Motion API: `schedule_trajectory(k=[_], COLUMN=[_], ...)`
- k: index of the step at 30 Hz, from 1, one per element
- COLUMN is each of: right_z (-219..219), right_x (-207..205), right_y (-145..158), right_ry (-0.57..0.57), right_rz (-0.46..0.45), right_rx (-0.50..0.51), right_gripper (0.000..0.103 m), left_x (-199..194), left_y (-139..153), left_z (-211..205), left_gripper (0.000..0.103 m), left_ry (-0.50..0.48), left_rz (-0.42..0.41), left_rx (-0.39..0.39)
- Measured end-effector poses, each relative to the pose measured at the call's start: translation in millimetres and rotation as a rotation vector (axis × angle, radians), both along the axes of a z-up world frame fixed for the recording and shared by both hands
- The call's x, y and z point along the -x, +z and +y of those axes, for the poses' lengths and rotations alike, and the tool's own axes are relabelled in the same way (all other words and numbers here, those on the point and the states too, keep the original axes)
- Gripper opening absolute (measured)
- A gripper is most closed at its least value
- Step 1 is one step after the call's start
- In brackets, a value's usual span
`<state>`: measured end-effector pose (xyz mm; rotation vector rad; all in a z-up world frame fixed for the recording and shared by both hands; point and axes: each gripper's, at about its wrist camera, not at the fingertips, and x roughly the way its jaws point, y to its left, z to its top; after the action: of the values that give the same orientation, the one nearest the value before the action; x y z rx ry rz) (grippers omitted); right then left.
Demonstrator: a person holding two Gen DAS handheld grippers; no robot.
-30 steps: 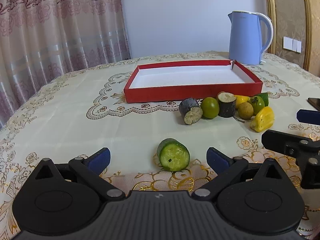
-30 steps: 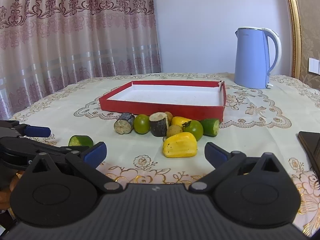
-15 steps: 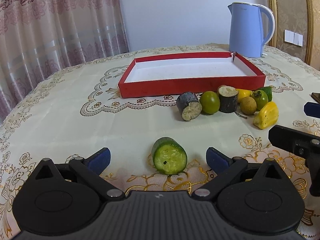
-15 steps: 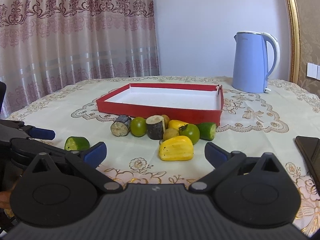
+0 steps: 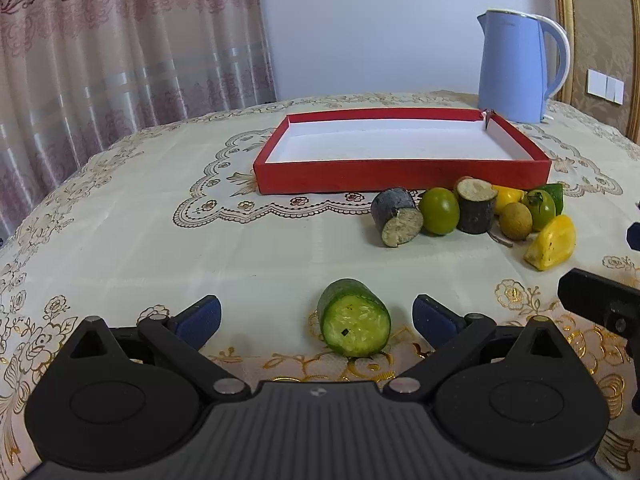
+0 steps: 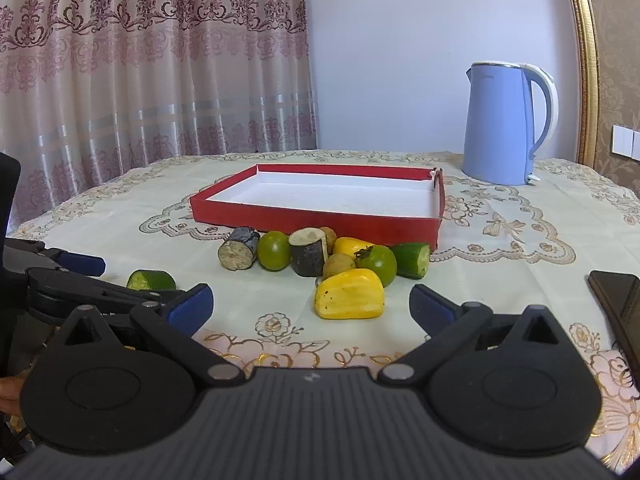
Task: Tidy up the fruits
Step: 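Move the left gripper toward the cucumber chunk lying on the tablecloth, then close the left gripper on the cucumber chunk and lift it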
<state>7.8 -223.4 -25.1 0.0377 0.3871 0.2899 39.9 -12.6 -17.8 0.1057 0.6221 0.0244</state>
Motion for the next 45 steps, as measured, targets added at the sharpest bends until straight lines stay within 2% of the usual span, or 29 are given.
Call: schedule_trajectory(k=[19,30,40,42,45], right_z=[-1,-3,-2,-2,-2], right_x=[7,6,5,5,5], right_y=[-1,-2,-2,-3,-3], right_ry=[0.006,-0.003,-0.017,-0.016,-0.017], right_rz=[-0.004,0.002,-0.011,-0.008,-0.008], right_rx=[-0.005,-0.006,0.006,0.002,0.003], right_gripper=[0.103,0.103,0.103,0.103,0.103], left_x=[0,0,2,3,1], left_y=[-6,-3,2,3,2], left_z=[-8,-9,22,18,9], left_gripper=[0.103,0.101,0.101,0.096,0.076], left_ry=[0.003,-0.017,0.025,0.016,-0.024], left_rz=[0.009,0.012,0.007,0.001,0.024], left_rx=[-0.035,-0.007,0.040,0.019,0.022])
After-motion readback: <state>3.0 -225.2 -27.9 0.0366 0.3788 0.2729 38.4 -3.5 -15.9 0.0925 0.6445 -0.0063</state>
